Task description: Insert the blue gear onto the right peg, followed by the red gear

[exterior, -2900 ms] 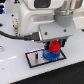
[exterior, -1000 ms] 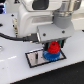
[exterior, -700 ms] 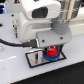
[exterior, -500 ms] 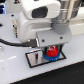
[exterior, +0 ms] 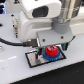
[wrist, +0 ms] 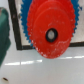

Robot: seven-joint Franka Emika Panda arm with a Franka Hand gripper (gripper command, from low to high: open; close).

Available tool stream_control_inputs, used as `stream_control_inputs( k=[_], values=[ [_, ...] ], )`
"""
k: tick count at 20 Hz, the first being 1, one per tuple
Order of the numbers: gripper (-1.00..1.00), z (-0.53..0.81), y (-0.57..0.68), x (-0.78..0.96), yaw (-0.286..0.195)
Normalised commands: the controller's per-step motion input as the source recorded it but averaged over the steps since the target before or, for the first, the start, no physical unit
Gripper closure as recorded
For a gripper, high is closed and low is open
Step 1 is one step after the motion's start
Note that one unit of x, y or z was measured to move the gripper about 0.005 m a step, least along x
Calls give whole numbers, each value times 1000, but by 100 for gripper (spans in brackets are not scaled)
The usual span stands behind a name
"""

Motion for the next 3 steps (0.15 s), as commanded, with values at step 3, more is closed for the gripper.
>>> stream_control_inputs(
  k=[3],
  values=[
    [-100,688,33,-3,0]
  ],
)
